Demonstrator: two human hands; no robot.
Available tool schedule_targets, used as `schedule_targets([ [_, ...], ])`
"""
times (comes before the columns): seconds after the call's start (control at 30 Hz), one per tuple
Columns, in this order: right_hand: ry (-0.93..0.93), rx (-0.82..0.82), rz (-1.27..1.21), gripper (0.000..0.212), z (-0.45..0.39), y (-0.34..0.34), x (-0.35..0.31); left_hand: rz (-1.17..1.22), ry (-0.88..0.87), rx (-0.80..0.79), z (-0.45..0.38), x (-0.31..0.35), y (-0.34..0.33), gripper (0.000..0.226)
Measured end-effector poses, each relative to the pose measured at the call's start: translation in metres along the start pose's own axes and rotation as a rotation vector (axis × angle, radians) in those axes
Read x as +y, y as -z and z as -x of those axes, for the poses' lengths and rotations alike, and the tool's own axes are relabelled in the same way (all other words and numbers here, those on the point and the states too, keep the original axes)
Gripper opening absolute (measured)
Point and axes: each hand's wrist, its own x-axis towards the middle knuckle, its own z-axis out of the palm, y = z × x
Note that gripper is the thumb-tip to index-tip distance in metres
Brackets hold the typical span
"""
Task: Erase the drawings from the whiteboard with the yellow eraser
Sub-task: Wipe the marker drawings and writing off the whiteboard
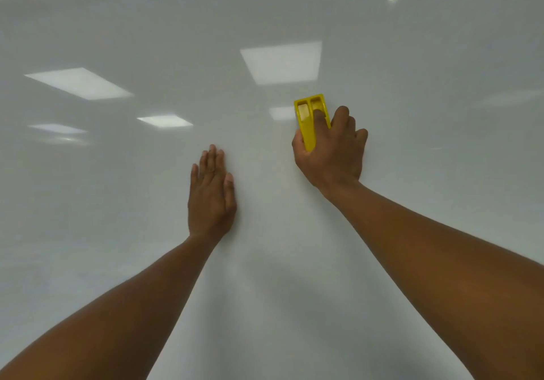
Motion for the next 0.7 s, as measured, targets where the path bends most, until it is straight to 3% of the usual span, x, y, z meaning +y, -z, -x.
schedule_targets([
  [0.2, 0.033, -0.029, -0.031, 0.05, -0.001, -0.015, -0.078, 0.001, -0.023, -0.024, -0.003, -0.061, 0.027, 0.055],
  [0.4, 0.289, -0.016, 0.0, 0.051, 0.026, -0.029, -0.137, 0.028, -0.083, -0.025, -0.003, -0.088, 0.04, 0.054],
  [0.7, 0.469, 0.01, 0.02, 0.049, 0.076, -0.042, -0.151, 0.053, -0.152, -0.063, 0.013, -0.107, 0.04, 0.054],
])
